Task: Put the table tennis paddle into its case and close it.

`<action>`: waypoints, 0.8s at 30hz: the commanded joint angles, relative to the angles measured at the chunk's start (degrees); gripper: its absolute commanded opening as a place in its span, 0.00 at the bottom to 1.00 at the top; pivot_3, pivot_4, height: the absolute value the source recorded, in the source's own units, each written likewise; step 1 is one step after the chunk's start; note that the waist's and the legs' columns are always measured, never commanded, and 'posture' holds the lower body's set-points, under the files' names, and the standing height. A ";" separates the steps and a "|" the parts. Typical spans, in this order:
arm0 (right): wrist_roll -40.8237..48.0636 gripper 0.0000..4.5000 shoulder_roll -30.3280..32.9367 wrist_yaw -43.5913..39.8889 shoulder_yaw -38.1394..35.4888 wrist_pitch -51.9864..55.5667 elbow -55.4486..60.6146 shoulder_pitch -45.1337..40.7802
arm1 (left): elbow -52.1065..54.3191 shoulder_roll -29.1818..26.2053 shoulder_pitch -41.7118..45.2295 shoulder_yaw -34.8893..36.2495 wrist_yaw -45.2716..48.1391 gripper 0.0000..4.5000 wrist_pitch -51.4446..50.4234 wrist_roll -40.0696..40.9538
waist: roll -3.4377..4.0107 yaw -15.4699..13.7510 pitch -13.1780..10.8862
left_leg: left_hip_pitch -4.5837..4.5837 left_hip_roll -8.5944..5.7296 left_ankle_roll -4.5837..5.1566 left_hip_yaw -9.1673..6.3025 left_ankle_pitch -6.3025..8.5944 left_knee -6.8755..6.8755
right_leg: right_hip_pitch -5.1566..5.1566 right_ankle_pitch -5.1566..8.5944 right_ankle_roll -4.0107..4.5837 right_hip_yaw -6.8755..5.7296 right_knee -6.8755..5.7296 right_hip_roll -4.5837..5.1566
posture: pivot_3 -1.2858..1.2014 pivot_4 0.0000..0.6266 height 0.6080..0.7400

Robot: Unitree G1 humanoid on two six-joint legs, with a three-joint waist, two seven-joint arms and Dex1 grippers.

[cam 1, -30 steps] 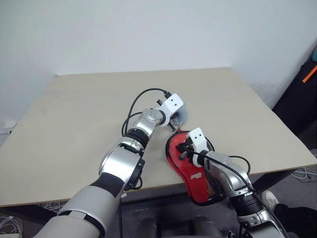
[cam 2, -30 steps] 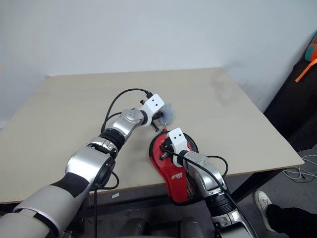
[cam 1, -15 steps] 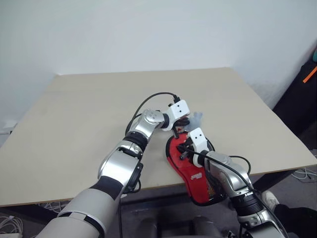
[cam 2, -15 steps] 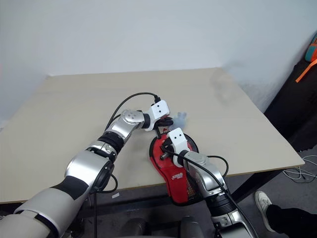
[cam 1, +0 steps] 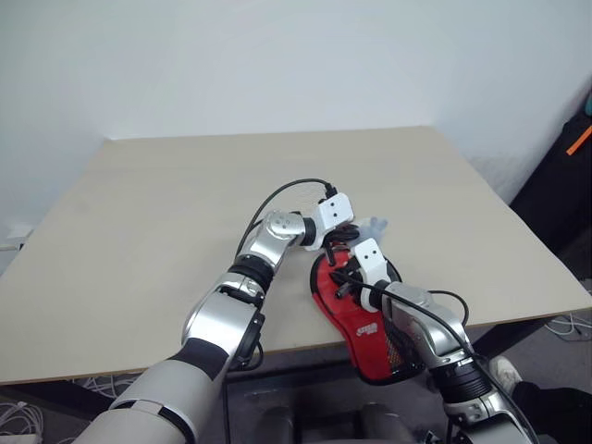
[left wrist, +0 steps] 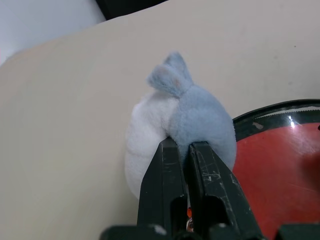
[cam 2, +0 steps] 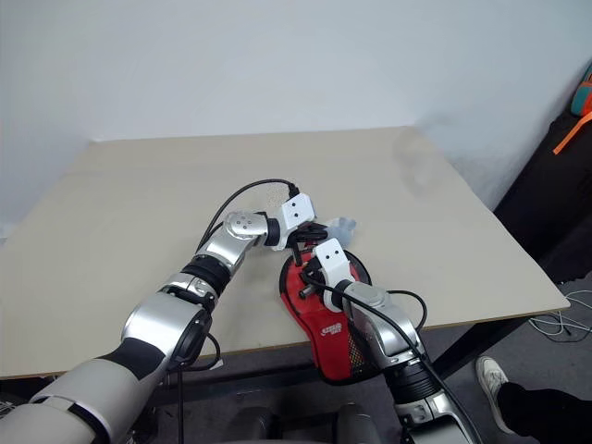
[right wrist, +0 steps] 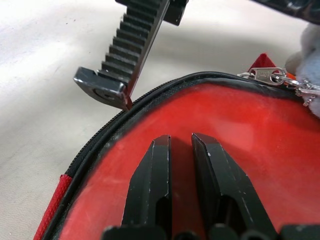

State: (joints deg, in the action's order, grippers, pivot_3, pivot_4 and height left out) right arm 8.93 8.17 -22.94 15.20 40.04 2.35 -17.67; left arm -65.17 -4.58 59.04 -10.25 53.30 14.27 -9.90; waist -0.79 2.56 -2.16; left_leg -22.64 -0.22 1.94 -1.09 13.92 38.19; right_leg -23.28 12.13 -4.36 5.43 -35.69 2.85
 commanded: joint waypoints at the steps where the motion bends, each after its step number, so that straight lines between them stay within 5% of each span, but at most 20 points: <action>1: -0.65 0.16 0.37 -0.24 1.16 2.19 -1.79 1.13 | 4.27 2.13 0.91 0.20 1.99 0.16 1.64 2.43 | 0.00 0.00 0.00 | 0.00 0.00 0.00 0.00 0.00 0.00 | 0.00 0.00 0.00 0.00 0.00 0.00 | 0.52 0.00 1.00; 8: -0.68 0.16 0.45 -0.42 1.42 2.30 -1.66 1.15 | 6.91 0.95 -0.77 -0.29 4.31 0.68 -0.13 2.81 | 0.03 0.37 0.02 | 0.06 0.08 0.01 0.04 0.01 0.00 | -0.02 0.00 0.00 0.02 -0.05 -0.05 | 0.52 0.00 1.00; 24: -0.96 0.16 0.38 -2.10 2.77 1.91 -2.62 0.66 | 3.44 -7.79 6.33 4.61 -7.28 0.68 -2.60 3.97 | 0.03 0.37 0.03 | 0.06 0.08 0.01 -0.01 0.00 0.00 | -0.01 0.00 0.00 0.01 -0.06 -0.07 | 0.52 0.00 1.00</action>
State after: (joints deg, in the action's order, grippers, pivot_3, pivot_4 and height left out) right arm 8.35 8.24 -24.21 16.43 40.09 2.12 -17.91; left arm -62.24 -11.64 62.37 -7.60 47.94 12.05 -7.84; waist -0.76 2.93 -2.13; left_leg -22.58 -0.15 1.94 -1.10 13.92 38.20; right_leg -23.28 12.13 -4.36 5.44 -35.75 2.78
